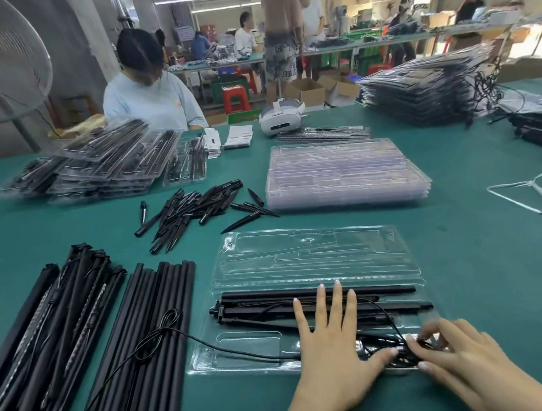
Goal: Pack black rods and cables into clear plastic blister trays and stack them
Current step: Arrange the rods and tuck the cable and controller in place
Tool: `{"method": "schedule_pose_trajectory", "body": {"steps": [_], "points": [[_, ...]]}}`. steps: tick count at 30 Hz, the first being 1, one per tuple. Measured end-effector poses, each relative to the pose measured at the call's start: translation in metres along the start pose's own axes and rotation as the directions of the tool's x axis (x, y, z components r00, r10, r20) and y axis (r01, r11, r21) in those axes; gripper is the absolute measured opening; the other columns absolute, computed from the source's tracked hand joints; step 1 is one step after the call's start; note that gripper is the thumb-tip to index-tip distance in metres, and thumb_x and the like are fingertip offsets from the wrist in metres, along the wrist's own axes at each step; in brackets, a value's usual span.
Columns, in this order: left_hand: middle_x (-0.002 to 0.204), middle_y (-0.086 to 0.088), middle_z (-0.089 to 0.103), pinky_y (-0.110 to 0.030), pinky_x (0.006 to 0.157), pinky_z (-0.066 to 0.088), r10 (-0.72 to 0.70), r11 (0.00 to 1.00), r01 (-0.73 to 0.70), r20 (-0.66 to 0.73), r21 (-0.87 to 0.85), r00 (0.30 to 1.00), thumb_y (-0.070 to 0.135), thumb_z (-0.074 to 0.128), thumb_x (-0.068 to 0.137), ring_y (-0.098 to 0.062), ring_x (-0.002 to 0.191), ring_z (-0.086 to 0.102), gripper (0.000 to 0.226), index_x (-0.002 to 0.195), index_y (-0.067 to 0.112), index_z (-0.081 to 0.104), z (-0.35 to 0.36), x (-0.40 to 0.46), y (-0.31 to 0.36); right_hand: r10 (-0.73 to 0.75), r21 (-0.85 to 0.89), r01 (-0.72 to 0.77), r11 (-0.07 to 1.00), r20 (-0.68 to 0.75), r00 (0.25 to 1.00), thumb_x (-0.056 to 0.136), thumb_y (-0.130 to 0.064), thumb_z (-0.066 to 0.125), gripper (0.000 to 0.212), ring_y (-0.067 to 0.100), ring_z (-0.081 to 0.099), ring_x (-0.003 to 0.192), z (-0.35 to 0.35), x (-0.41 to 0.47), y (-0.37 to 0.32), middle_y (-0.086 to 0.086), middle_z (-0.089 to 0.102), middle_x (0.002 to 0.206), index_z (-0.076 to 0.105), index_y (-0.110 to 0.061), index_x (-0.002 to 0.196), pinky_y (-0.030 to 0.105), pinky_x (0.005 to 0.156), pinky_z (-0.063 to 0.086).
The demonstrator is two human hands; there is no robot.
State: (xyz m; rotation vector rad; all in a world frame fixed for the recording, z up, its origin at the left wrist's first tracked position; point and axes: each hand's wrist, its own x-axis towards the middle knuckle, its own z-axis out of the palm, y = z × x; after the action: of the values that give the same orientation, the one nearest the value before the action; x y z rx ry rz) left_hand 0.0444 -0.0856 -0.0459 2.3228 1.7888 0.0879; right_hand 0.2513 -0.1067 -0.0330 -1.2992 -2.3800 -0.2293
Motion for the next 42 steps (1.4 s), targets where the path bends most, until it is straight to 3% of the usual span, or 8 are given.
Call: {"method": "schedule_pose_trajectory", "body": {"steps": [3, 11, 18, 24, 30, 34, 38, 42], "points": [[0.149, 0.008, -0.036, -0.058, 0.105, -0.027, -0.014, 1.000, 0.014, 0.016, -0.014, 1.000, 0.078, 0.024, 0.083, -0.018, 0.133, -0.042, 0.094, 0.150, 0.027, -0.017, -0.001, 0.001, 0.000, 0.058, -0.009, -0.058, 0.998, 0.007, 0.998, 0.101, -0.052, 0.010, 0.056, 0.007, 0.042, 0.089, -0.003, -0.010, -0.008, -0.013, 0.047, 0.111, 0.064, -0.038, 0.106, 0.025, 0.075, 0.036], [0.150, 0.008, -0.034, -0.055, 0.102, -0.031, -0.033, 0.999, 0.035, 0.058, -0.030, 0.998, 0.076, 0.031, 0.084, -0.016, 0.132, -0.041, 0.095, 0.150, 0.026, -0.016, -0.005, 0.001, 0.004, 0.097, 0.100, -0.114, 0.988, 0.162, 0.982, 0.099, -0.055, 0.017, 0.053, -0.003, 0.040, 0.111, -0.020, 0.024, -0.001, -0.022, 0.058, 0.122, 0.070, -0.045, 0.100, 0.028, 0.087, 0.025], [0.154, 0.009, -0.028, -0.054, 0.103, -0.031, -0.030, 0.997, 0.030, 0.003, -0.068, 1.000, 0.075, 0.034, 0.083, -0.013, 0.135, -0.039, 0.097, 0.151, 0.025, -0.015, -0.003, 0.000, 0.003, -0.021, 0.170, -0.040, 0.985, 0.345, 0.938, 0.092, -0.054, 0.013, 0.044, -0.019, 0.015, 0.121, 0.027, 0.077, -0.005, -0.048, 0.008, 0.134, 0.007, -0.055, 0.136, 0.012, 0.099, 0.007], [0.150, 0.006, -0.036, -0.052, 0.105, -0.029, -0.029, 0.995, 0.024, -0.057, -0.092, 0.998, 0.078, 0.029, 0.081, -0.002, 0.123, -0.048, 0.102, 0.150, 0.020, -0.017, 0.002, -0.003, 0.002, 0.012, 0.115, -0.014, 0.993, 0.019, 1.000, 0.100, -0.051, 0.020, 0.057, 0.007, 0.053, 0.106, 0.041, 0.063, -0.002, -0.014, 0.065, 0.119, 0.069, -0.027, 0.117, 0.032, 0.086, 0.030], [0.155, 0.005, -0.028, -0.051, 0.105, -0.028, -0.033, 0.995, 0.022, -0.110, -0.100, 0.993, 0.079, 0.028, 0.078, -0.014, 0.135, -0.038, 0.102, 0.151, 0.020, -0.011, 0.003, -0.003, 0.001, -0.019, 0.085, 0.028, 0.996, -0.105, 0.994, 0.100, -0.048, 0.027, 0.055, 0.019, 0.065, 0.090, 0.040, 0.065, -0.005, -0.004, 0.069, 0.106, 0.077, -0.024, 0.100, 0.035, 0.080, 0.036], [0.148, -0.003, 0.035, -0.049, 0.110, -0.012, -0.059, 0.996, 0.040, -0.234, -0.086, 0.970, 0.079, 0.027, 0.073, -0.019, 0.142, 0.024, 0.100, 0.150, 0.016, 0.027, -0.001, -0.006, 0.002, -0.038, 0.092, 0.050, 0.994, -0.125, 0.991, 0.099, -0.046, 0.032, 0.051, 0.017, 0.065, 0.083, 0.040, 0.064, -0.003, -0.006, 0.067, 0.095, 0.077, -0.024, 0.097, 0.034, 0.077, 0.037], [0.149, -0.001, 0.024, -0.049, 0.108, -0.023, -0.034, 0.991, 0.012, -0.164, -0.132, 0.986, 0.082, 0.019, 0.069, -0.018, 0.144, 0.012, 0.107, 0.154, 0.019, 0.003, 0.000, -0.007, 0.003, -0.053, 0.101, 0.068, 0.993, -0.148, 0.988, 0.093, -0.041, 0.044, 0.038, 0.016, 0.064, 0.080, 0.039, 0.062, -0.004, -0.007, 0.067, 0.091, 0.078, -0.023, 0.092, 0.034, 0.076, 0.037], [0.138, -0.001, 0.048, -0.049, 0.108, -0.005, -0.052, 0.993, 0.029, -0.205, -0.113, 0.977, 0.079, 0.027, 0.072, -0.022, 0.135, 0.039, 0.098, 0.146, 0.016, 0.037, -0.003, -0.012, 0.005, -0.017, 0.081, 0.027, 0.996, -0.131, 0.991, 0.090, -0.038, 0.045, 0.035, 0.016, 0.061, 0.078, 0.037, 0.063, -0.006, -0.006, 0.064, 0.086, 0.077, -0.025, 0.087, 0.032, 0.072, 0.035]]}}
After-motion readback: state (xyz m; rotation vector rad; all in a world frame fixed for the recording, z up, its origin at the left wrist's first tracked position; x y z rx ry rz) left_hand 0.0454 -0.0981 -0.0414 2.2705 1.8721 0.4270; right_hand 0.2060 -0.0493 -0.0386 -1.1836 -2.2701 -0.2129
